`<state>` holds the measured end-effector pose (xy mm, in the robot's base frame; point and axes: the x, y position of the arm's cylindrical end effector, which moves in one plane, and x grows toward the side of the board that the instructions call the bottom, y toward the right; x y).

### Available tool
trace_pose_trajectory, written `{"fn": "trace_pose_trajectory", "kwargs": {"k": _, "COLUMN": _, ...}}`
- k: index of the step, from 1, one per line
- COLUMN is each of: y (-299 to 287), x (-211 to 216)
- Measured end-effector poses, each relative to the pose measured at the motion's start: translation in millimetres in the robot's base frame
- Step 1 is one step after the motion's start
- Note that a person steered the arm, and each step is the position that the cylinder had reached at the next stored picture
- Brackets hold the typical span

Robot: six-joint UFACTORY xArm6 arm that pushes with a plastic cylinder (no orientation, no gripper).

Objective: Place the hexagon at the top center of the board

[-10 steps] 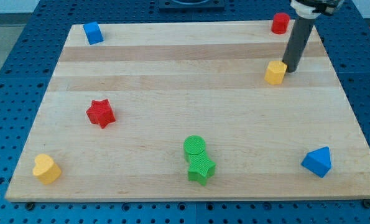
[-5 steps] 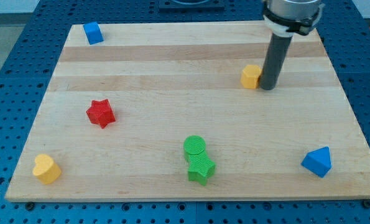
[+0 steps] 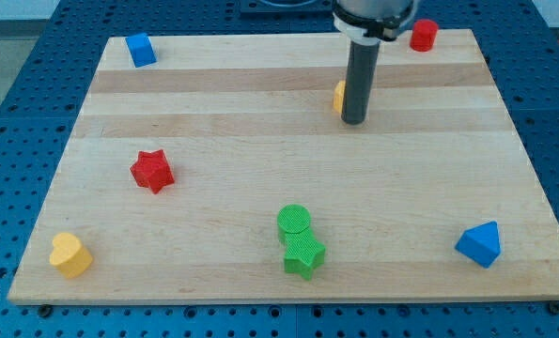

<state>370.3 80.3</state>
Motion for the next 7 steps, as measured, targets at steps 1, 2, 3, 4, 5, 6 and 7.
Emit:
{"fn": "trace_pose_trajectory", "kwargs": {"k": 1, "y": -1, "x": -22}}
{"fn": "trace_pose_trajectory", "kwargs": {"k": 2, "y": 0, "x": -39}}
{"fn": "trace_pose_trajectory", "kwargs": {"k": 3, "y": 0, "x": -62}}
{"fn": "trace_pose_trajectory", "kwargs": {"k": 4, "y": 8, "x": -77}}
{"fn": "trace_pose_trajectory", "kwargs": {"k": 5, "y": 8, "x": -93}}
{"fn": "trace_pose_trajectory", "kwargs": {"k": 6, "y": -12, "x": -99}}
{"fn": "trace_pose_trajectory", "kwargs": {"k": 7, "y": -28, "x": -108}}
